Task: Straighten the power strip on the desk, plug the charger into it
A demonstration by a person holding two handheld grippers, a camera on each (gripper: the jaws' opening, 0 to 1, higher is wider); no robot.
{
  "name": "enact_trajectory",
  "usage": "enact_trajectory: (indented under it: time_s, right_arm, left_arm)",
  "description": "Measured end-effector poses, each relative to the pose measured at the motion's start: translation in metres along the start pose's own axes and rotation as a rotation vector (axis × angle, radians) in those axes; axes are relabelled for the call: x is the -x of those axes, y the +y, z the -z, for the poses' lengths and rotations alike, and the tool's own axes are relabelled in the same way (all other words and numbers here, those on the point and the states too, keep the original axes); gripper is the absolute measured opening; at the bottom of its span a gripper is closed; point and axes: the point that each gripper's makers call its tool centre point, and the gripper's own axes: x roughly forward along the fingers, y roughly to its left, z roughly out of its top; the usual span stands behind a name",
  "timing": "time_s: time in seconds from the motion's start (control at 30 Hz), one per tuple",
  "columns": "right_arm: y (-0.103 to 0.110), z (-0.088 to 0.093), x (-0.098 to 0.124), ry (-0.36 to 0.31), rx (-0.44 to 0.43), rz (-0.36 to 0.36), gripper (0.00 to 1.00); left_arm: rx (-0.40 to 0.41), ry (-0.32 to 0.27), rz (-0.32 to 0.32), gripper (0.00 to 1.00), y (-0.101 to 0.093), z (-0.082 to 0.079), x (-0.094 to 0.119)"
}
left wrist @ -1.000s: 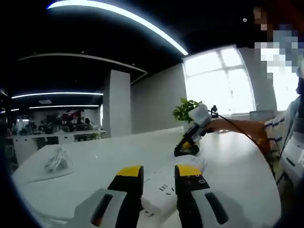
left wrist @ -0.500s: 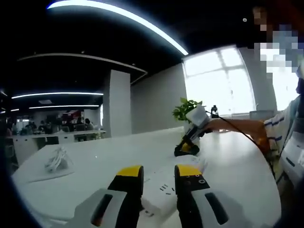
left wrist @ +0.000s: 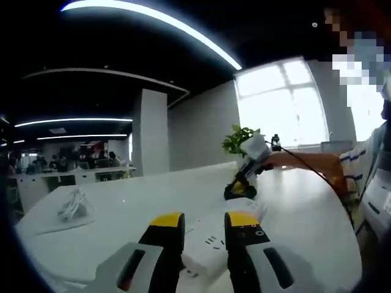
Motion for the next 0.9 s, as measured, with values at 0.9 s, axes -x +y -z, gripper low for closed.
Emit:
enact_trajectory:
  time_s: [0.9]
  right_arm:
    - [0.002,-0.026,0.050,-0.295,-0.249,-0.068,0.07]
  left_arm:
    - [0.003,0.000,0.005,0.25,-0.001,-0.001,-0.002]
